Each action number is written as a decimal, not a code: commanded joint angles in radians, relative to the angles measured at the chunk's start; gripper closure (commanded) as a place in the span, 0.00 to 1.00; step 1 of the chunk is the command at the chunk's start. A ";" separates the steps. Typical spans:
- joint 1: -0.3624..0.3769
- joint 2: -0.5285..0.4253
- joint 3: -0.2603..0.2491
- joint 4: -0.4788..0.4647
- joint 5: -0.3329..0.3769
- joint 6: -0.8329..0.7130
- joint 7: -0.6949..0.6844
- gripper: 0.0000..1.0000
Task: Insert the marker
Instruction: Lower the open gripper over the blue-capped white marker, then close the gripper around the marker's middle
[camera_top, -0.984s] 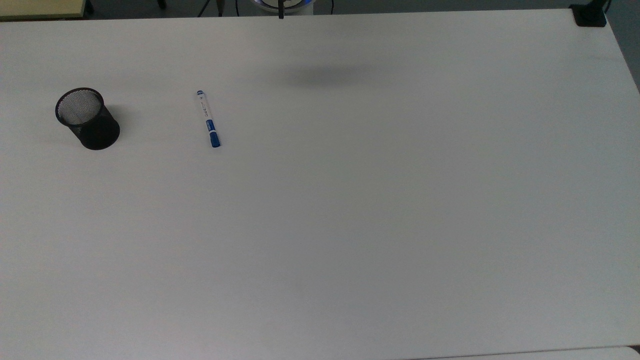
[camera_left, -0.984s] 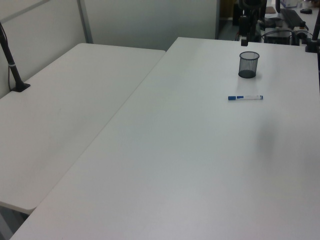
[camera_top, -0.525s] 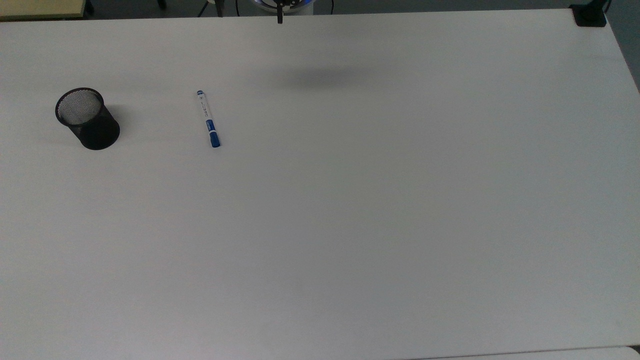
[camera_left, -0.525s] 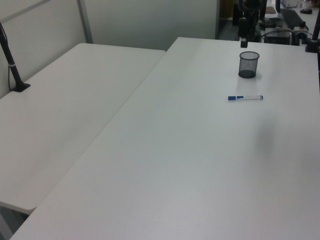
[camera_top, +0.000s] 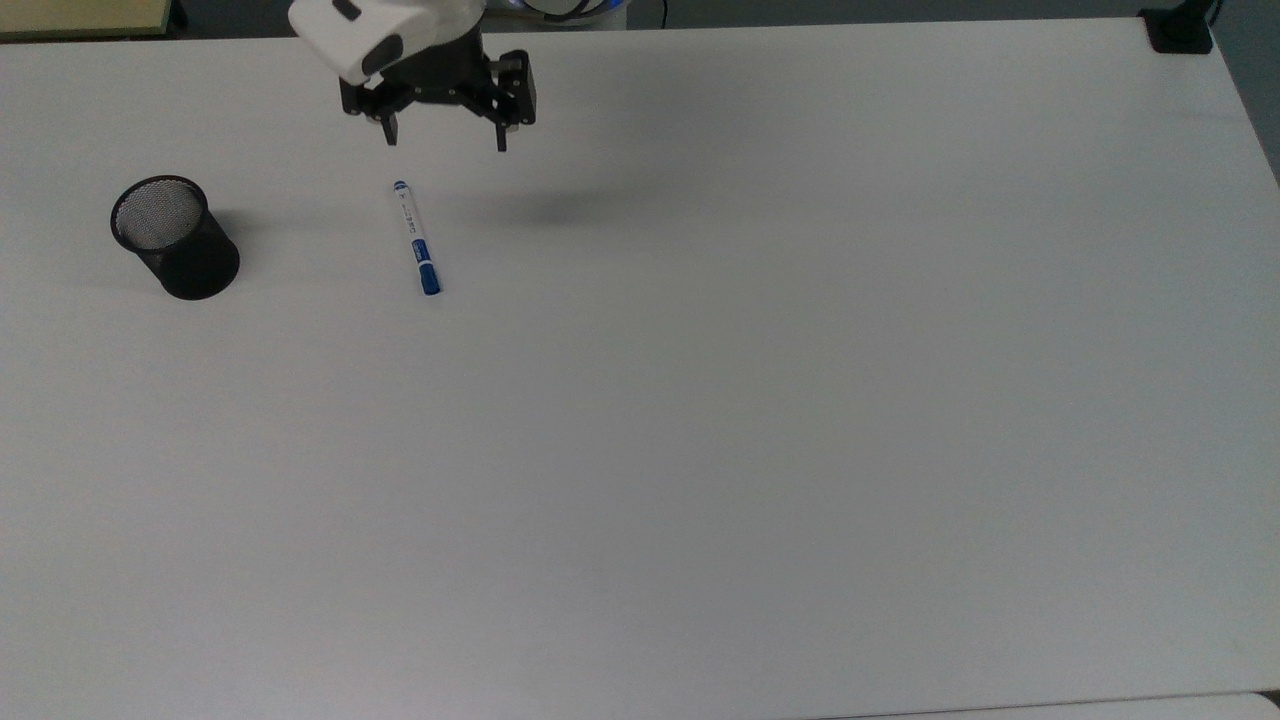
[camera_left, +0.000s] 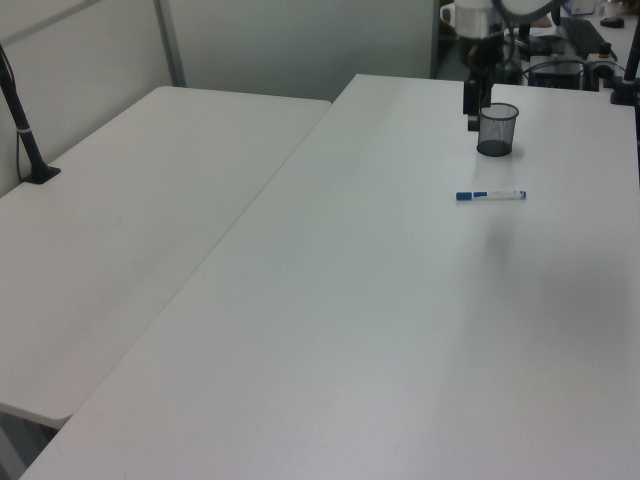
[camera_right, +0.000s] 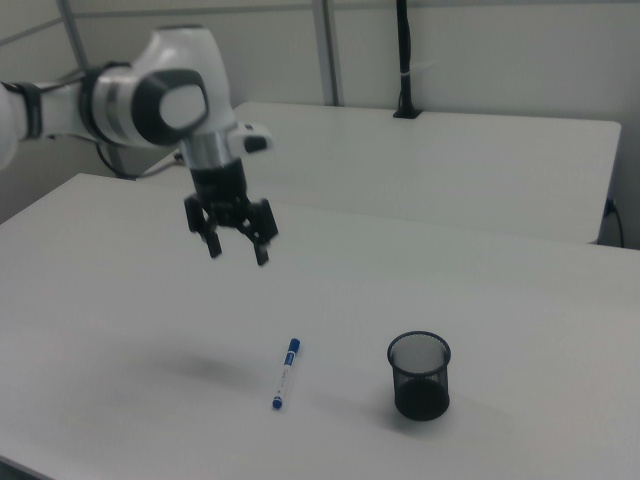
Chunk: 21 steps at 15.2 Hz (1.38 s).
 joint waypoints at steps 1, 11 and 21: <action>-0.016 0.064 -0.001 -0.072 -0.010 0.103 -0.094 0.00; -0.049 0.231 -0.001 -0.125 -0.135 0.253 -0.140 0.28; -0.063 0.282 0.001 -0.124 -0.148 0.321 -0.126 0.66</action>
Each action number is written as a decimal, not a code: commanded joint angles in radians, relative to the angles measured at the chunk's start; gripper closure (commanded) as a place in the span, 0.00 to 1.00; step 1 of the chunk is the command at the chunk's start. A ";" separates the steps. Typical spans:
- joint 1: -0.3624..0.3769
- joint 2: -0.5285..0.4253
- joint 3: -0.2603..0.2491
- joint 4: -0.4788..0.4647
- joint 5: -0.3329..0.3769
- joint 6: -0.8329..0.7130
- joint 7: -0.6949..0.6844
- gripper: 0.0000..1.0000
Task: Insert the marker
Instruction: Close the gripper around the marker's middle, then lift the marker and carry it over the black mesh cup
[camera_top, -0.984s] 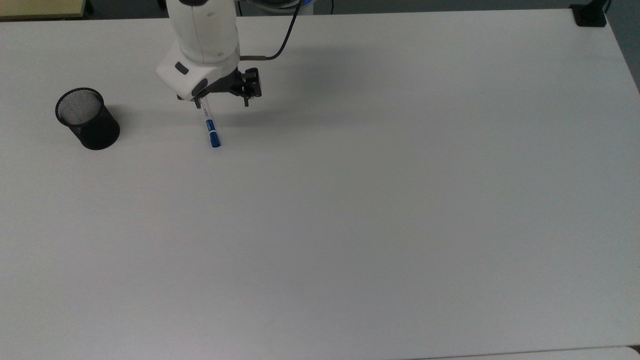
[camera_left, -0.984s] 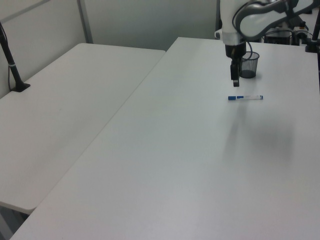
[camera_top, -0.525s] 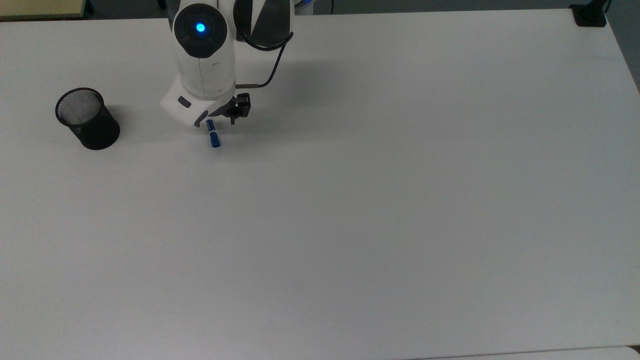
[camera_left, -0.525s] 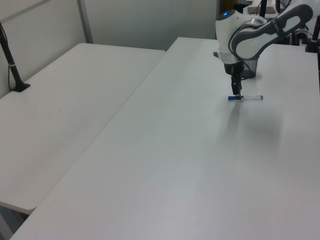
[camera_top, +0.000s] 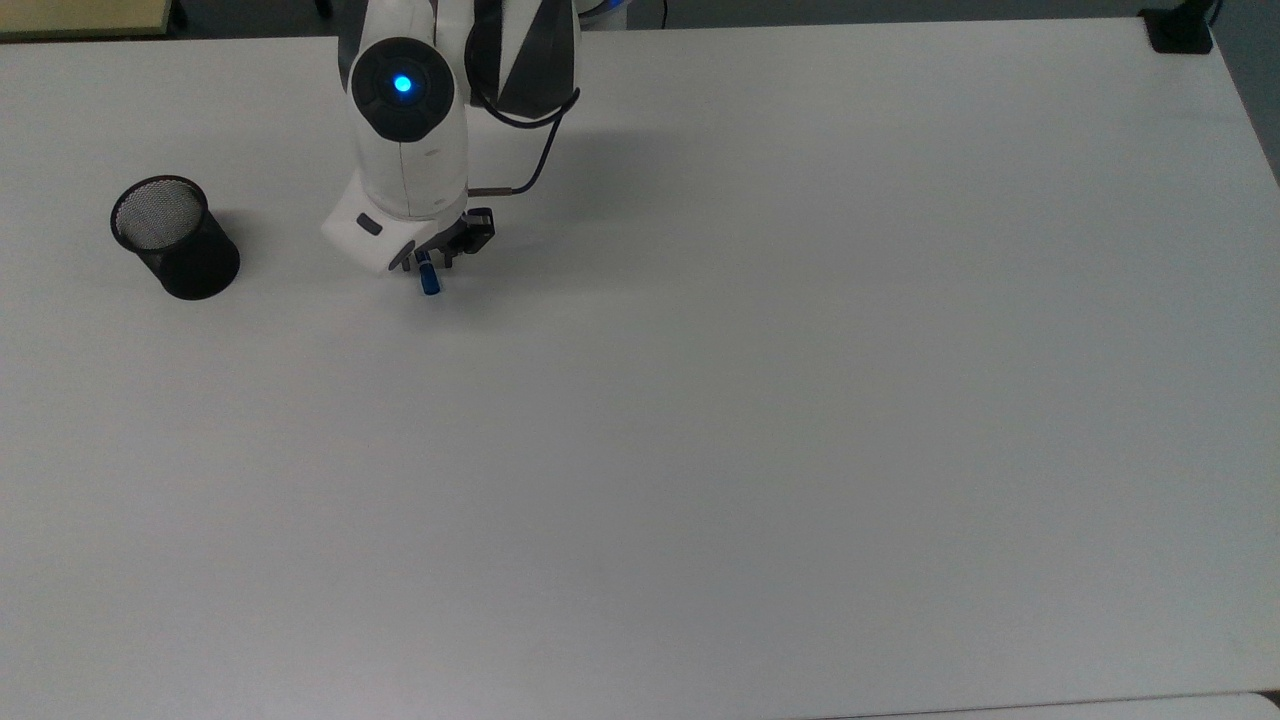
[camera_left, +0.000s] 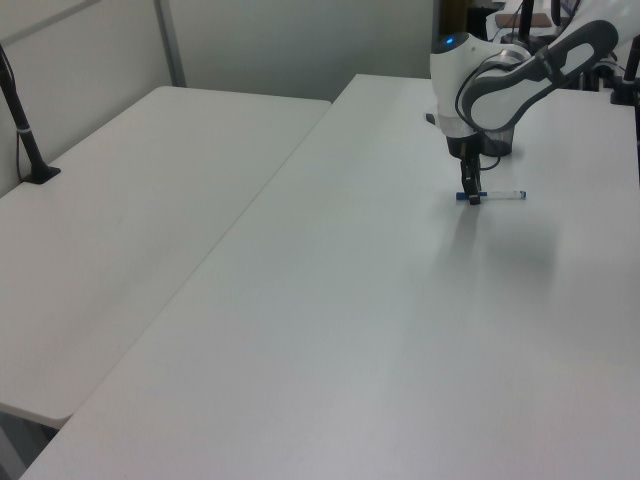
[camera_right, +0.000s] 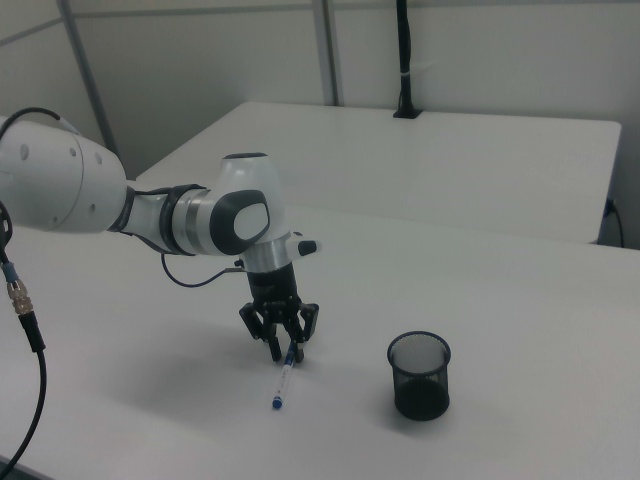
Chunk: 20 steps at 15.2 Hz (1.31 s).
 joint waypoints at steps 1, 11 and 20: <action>-0.005 0.007 0.002 -0.016 -0.012 0.043 -0.007 0.74; -0.074 -0.027 0.005 0.119 0.058 0.032 0.077 0.86; -0.219 -0.114 -0.005 0.191 0.147 0.156 0.069 0.86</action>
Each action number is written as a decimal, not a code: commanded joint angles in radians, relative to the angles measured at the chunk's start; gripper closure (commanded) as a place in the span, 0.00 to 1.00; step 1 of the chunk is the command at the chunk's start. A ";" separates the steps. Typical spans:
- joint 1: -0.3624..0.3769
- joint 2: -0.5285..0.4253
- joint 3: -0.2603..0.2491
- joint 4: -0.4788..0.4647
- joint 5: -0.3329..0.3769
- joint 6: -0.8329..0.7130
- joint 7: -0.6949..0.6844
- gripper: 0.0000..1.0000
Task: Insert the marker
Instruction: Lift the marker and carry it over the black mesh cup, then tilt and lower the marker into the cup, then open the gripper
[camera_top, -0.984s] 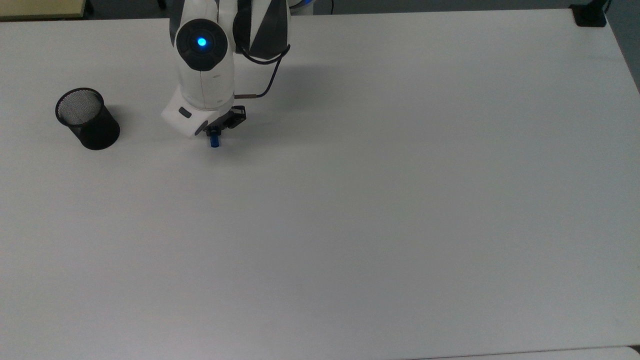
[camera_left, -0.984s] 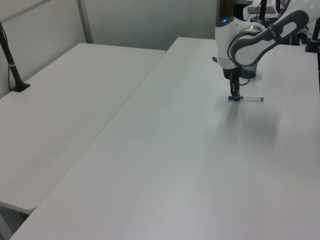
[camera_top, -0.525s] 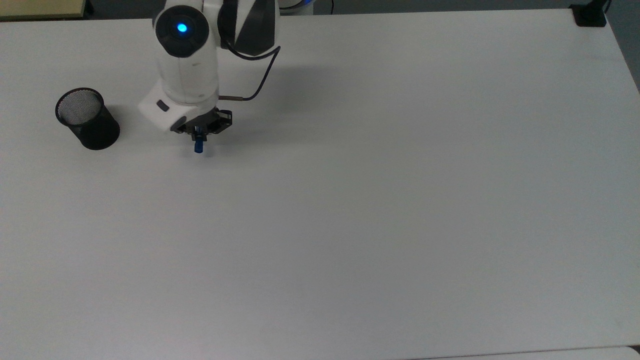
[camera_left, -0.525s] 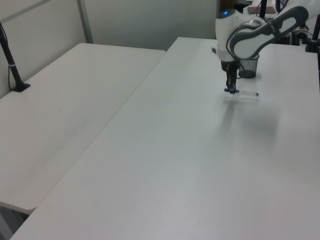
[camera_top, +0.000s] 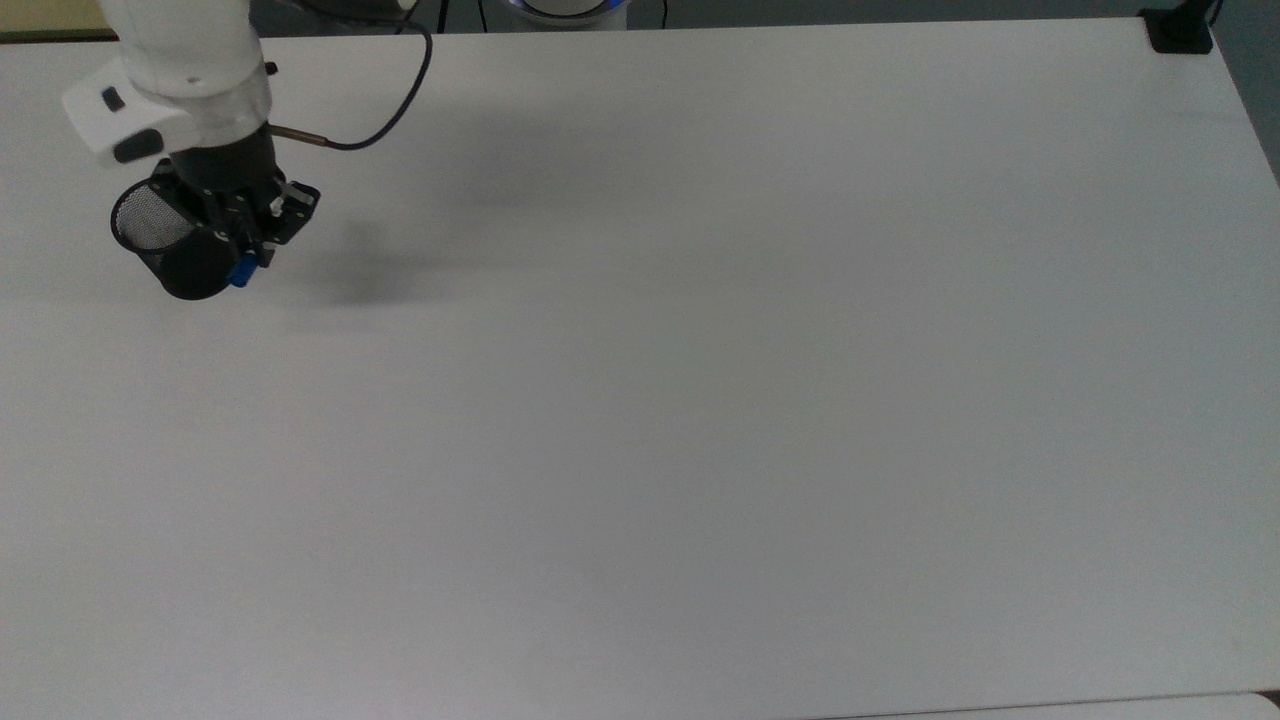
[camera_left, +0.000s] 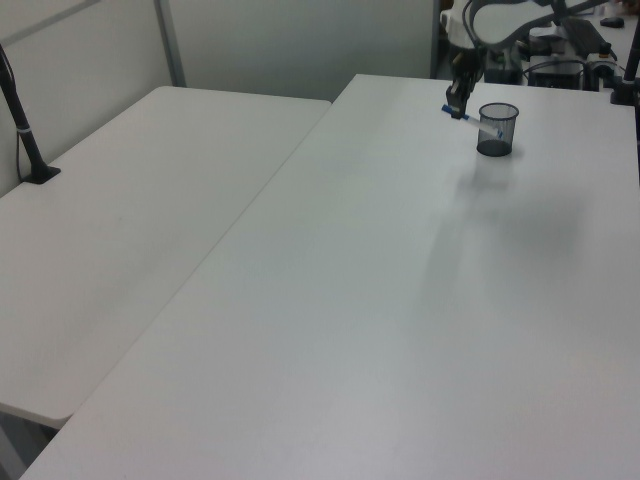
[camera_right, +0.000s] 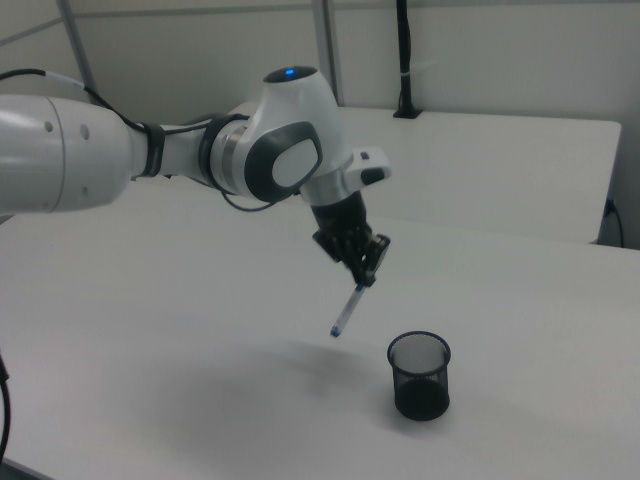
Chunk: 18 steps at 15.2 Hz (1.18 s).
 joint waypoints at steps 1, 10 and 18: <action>-0.046 -0.063 -0.004 -0.034 0.048 0.121 0.003 0.86; -0.160 -0.083 -0.018 -0.118 0.049 0.357 0.002 0.86; -0.176 -0.069 -0.030 -0.154 0.046 0.362 0.000 0.72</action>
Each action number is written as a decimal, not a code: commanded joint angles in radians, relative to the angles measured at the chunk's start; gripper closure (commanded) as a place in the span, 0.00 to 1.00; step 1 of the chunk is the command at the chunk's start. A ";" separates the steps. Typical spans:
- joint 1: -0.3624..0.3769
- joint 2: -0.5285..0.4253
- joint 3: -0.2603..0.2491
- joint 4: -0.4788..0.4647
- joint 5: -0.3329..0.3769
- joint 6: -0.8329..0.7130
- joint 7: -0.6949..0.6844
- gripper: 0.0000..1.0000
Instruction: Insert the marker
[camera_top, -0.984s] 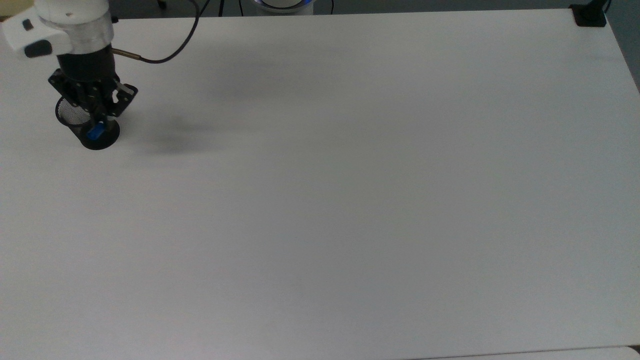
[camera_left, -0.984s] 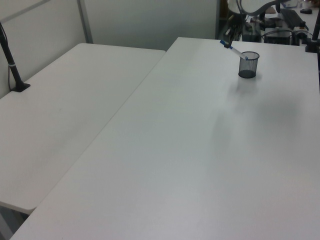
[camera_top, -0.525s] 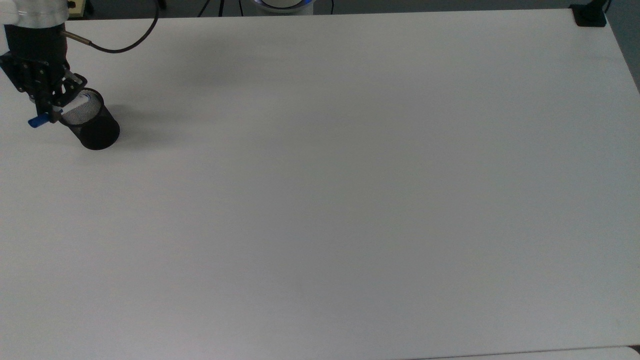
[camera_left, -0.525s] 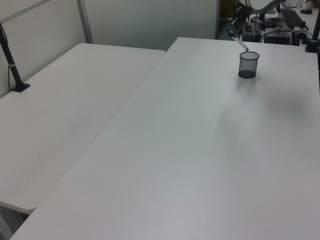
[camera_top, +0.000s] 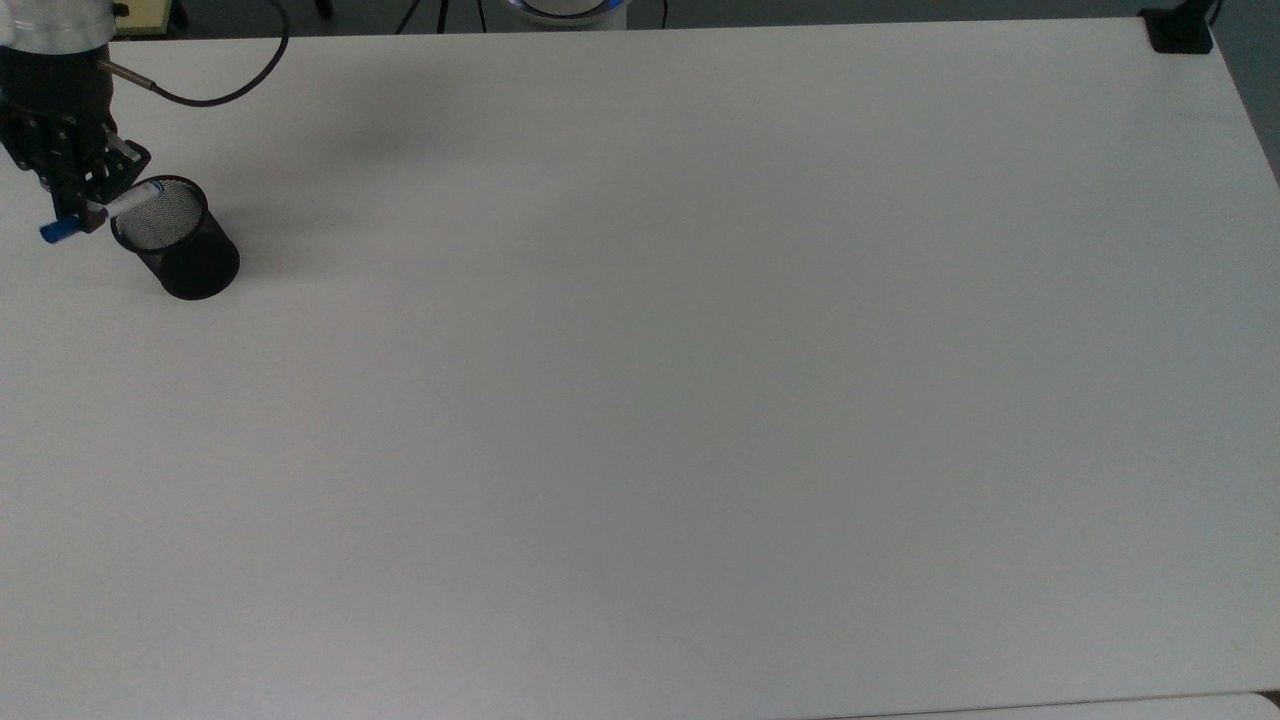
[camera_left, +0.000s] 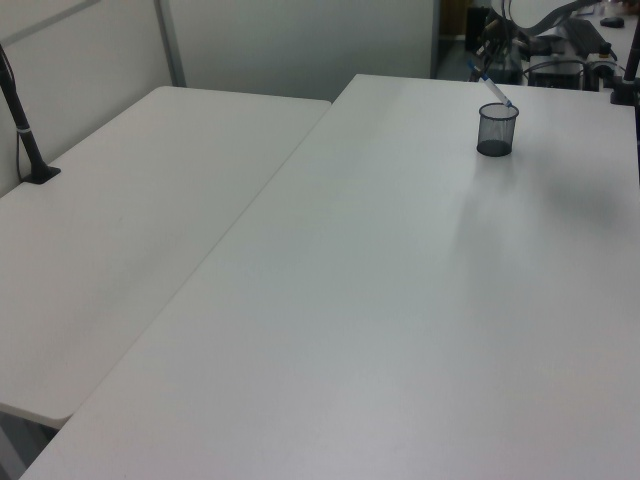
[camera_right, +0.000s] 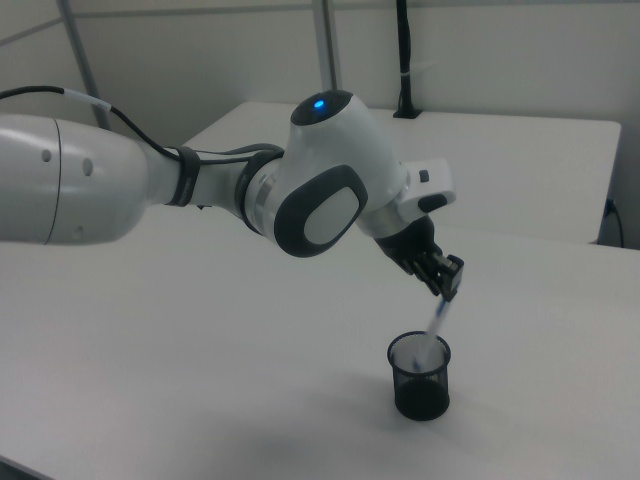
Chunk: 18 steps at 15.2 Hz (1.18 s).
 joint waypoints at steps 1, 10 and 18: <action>0.002 -0.020 -0.003 -0.051 0.013 0.029 -0.001 0.72; 0.118 -0.038 0.032 -0.034 0.017 -0.009 0.023 0.00; 0.448 -0.153 0.031 0.116 0.016 -0.575 0.122 0.00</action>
